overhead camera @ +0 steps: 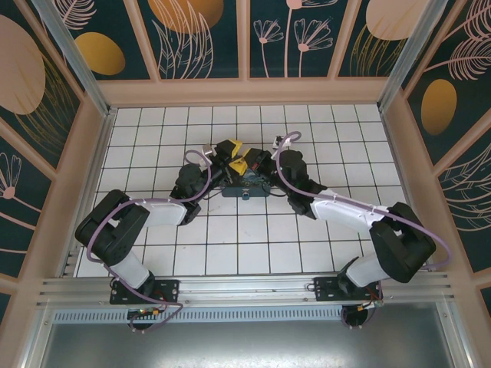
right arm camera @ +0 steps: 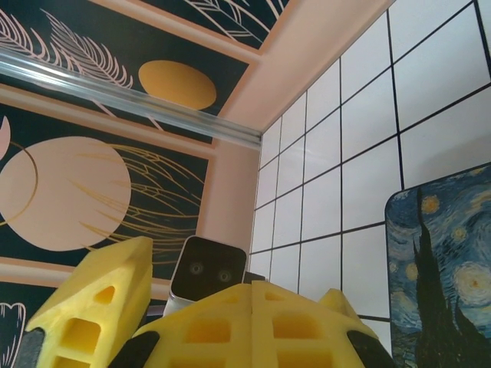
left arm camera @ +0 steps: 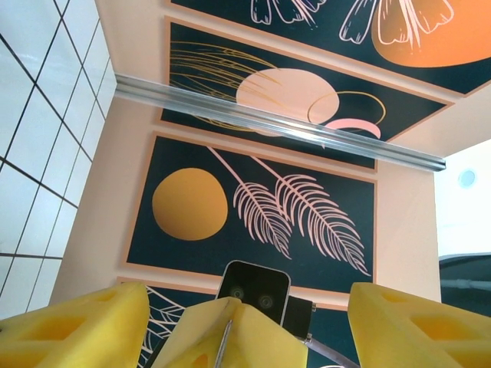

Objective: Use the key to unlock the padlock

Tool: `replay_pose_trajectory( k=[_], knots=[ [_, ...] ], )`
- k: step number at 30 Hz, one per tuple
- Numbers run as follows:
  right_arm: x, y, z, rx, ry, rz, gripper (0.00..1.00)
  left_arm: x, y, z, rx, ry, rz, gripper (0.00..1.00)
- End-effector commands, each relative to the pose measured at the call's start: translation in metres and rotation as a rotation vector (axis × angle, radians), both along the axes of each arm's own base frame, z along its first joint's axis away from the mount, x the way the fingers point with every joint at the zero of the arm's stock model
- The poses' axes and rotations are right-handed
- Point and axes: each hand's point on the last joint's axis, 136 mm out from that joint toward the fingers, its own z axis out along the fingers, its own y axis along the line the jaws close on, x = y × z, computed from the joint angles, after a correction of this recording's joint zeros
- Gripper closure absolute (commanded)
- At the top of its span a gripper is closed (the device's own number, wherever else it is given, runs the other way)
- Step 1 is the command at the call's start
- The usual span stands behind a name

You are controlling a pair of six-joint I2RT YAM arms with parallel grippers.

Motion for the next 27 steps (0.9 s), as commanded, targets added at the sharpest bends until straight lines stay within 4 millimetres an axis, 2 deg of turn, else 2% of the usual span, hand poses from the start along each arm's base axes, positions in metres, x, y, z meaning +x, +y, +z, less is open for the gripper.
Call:
replay_pose_trajectory(
  k=[1, 9, 15, 27],
  knots=[
    [0.0009, -0.0094, 0.0166, 0.039, -0.040, -0.027, 1.00, -0.0005, -0.0002, 0.0115, -0.003, -0.045, 0.006, 0.31],
    [0.0021, -0.0107, 0.0148, 0.040, -0.037, -0.031, 1.00, -0.0005, 0.0002, 0.0097, 0.013, -0.043, 0.010, 0.41],
    [0.0027, -0.0114, 0.0147, 0.041, -0.036, -0.035, 1.00, -0.0009, 0.0010, 0.0071, 0.017, -0.037, 0.014, 0.54],
    [0.0033, -0.0112, 0.0140, 0.040, -0.034, -0.037, 1.00, -0.0016, 0.0020, 0.0039, 0.024, -0.032, 0.017, 0.61]
  ],
)
